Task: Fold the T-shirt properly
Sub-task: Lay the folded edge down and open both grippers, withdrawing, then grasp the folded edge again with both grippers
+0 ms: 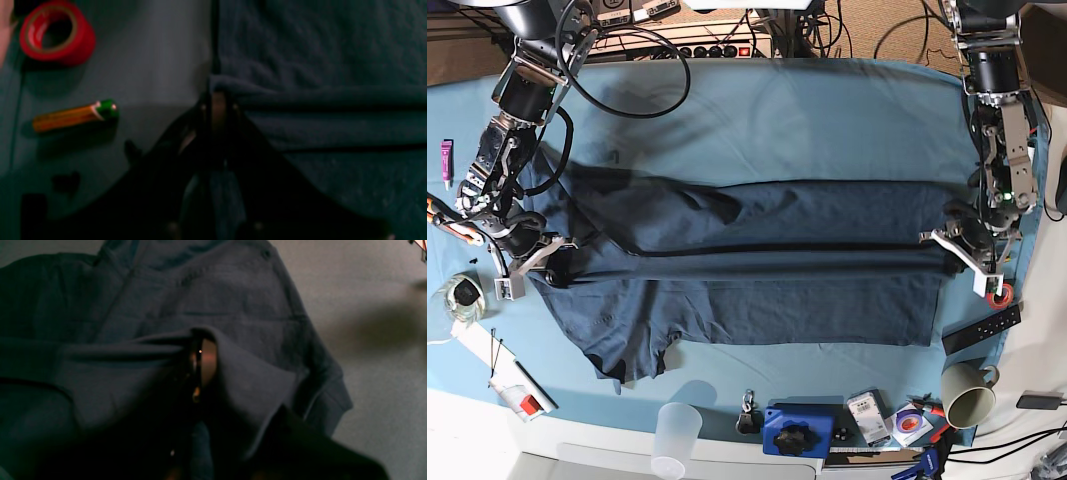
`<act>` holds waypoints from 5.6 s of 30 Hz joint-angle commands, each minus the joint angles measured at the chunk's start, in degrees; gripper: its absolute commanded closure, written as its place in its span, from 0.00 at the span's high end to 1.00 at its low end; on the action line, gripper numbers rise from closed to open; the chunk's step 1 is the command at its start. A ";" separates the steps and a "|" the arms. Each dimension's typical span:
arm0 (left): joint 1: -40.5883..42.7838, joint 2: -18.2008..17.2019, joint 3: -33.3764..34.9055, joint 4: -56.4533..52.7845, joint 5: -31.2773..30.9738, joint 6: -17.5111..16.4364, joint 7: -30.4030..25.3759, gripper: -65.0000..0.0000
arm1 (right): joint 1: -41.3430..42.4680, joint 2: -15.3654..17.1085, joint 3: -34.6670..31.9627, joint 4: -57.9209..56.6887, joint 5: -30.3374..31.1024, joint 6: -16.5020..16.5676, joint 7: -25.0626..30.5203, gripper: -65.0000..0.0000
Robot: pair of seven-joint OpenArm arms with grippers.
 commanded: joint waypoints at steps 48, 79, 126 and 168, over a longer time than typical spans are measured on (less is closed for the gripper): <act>35.98 -1.38 -22.93 54.25 -6.67 0.22 20.63 0.32 | -11.34 8.41 22.10 8.74 34.64 -1.44 -35.78 0.53; 36.54 4.83 -23.65 54.47 -8.15 0.20 13.55 0.32 | -11.89 3.37 14.80 -9.70 42.32 -0.10 -32.72 0.53; 6.95 4.59 -20.70 0.20 -29.11 -7.89 26.16 0.35 | -11.87 3.39 9.86 -9.68 40.81 -0.10 -34.03 0.53; 10.12 -5.70 -20.70 0.57 -39.21 -10.60 44.24 0.00 | -13.44 4.66 20.02 -2.05 47.39 -0.10 -38.00 0.00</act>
